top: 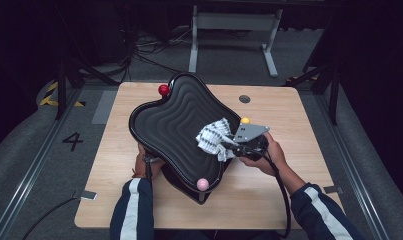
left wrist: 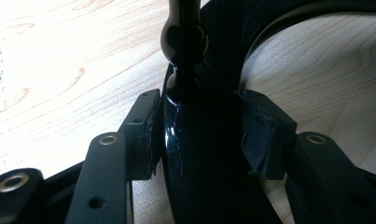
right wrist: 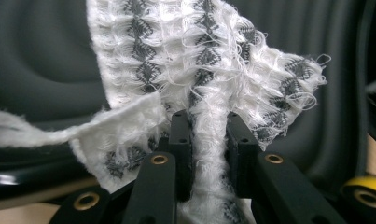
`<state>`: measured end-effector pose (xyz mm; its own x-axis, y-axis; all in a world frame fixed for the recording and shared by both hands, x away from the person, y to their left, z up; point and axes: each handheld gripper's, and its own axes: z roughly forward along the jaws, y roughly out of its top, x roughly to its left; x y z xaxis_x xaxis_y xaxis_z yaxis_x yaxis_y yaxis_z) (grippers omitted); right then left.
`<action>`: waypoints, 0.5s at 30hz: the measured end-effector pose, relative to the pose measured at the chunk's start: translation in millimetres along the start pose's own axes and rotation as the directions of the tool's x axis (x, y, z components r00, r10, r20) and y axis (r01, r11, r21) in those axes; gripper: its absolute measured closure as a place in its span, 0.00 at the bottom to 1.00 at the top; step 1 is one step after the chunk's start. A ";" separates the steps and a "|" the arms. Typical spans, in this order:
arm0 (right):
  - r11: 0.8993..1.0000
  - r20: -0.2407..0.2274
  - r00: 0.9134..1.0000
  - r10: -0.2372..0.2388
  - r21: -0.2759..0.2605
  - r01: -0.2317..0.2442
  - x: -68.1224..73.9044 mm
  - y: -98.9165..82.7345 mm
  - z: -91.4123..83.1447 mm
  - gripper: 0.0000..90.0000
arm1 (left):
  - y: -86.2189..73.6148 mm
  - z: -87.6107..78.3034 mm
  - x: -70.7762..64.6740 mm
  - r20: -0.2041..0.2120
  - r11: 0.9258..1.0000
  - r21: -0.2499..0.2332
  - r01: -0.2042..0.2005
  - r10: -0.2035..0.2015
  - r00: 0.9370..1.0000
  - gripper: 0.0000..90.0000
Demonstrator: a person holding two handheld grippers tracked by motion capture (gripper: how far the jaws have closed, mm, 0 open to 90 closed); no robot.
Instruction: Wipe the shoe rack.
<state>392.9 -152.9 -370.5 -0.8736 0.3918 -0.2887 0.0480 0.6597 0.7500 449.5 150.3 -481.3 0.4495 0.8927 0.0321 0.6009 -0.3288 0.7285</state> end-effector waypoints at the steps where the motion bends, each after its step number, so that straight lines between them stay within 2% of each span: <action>1: 1.000 -0.023 1.000 -0.014 -0.007 0.014 4.7 2.3 -1.1 0.84 | 0.0 0.0 0.0 0.000 1.000 0.000 0.000 0.000 1.000 0.57; 4: 0.998 -0.051 0.996 -0.070 -0.004 0.070 19.8 7.6 -2.3 0.84 | 0.0 0.0 0.1 0.001 1.000 0.001 0.000 0.000 1.000 0.57; 7: 0.994 -0.095 0.990 -0.105 -0.011 0.105 33.6 11.1 -4.3 0.84 | 0.0 0.0 0.1 0.000 1.000 0.000 0.000 0.000 1.000 0.57; 11: 0.994 -0.150 0.982 -0.114 -0.022 0.112 45.2 12.5 -6.2 0.83 | 0.0 0.0 0.1 0.000 1.000 0.000 -0.001 0.001 1.000 0.57; 15: 0.993 -0.170 0.978 -0.121 -0.029 0.118 52.6 11.6 -6.9 0.83 | 0.0 -0.1 0.1 0.000 1.000 0.000 -0.001 0.001 1.000 0.57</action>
<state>344.1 -129.1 -372.8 -0.9426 0.1941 -0.2717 -0.0691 0.6827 0.7274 449.5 150.4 -481.2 0.4502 0.8923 0.0323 0.6009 -0.3295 0.7282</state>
